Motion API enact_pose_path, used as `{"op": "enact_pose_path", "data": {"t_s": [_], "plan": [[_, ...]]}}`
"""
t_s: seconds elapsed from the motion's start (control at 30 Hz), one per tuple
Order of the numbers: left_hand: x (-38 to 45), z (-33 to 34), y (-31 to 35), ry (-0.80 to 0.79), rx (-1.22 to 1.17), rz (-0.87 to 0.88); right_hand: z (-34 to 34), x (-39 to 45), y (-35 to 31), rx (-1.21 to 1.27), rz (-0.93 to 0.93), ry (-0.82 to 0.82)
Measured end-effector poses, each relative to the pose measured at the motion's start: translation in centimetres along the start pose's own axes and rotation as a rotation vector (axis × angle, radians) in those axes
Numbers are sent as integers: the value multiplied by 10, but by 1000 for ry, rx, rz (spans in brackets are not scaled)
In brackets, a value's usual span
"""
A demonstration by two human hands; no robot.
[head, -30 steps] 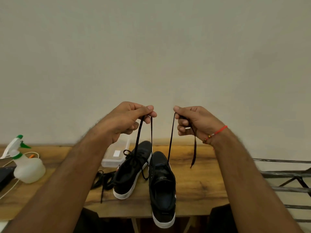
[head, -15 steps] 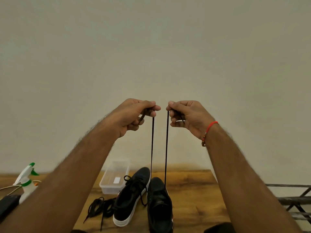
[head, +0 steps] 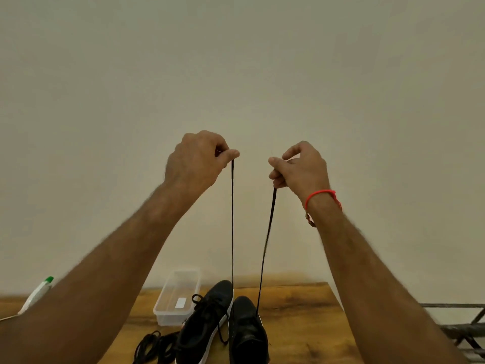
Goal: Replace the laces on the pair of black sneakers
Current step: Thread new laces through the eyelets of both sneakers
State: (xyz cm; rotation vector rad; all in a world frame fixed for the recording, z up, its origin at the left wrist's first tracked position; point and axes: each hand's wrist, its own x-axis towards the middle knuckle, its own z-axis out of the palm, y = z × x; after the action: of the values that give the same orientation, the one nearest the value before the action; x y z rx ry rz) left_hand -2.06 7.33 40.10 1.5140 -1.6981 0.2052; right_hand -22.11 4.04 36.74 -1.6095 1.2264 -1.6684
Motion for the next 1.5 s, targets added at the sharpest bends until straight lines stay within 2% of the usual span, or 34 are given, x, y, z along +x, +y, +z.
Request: {"op": "enact_pose_path", "data": {"t_s": [0.07, 0.23, 0.43, 0.67, 0.9, 1.1, 1.37, 1.5], "plan": [[2, 4, 0, 66, 19, 44, 0, 0, -3, 59, -5, -36], [8, 19, 3, 51, -339, 4, 6, 5, -6, 342, 80, -241], [15, 32, 2, 9, -785, -111, 10, 8, 3, 246, 11, -210], [20, 39, 6, -15, -820, -81, 11, 18, -1, 101, -50, -81], [31, 43, 10, -6, -772, -37, 14, 30, -6, 115, -82, -81], [37, 47, 8, 19, -878, -167, 17, 32, -4, 128, -93, -98], [31, 55, 2, -87, -1194, -303, 19, 34, -1, 154, -75, -110], [31, 55, 2, -147, -1254, -332, 22, 34, 1, 158, -65, -119]]}}
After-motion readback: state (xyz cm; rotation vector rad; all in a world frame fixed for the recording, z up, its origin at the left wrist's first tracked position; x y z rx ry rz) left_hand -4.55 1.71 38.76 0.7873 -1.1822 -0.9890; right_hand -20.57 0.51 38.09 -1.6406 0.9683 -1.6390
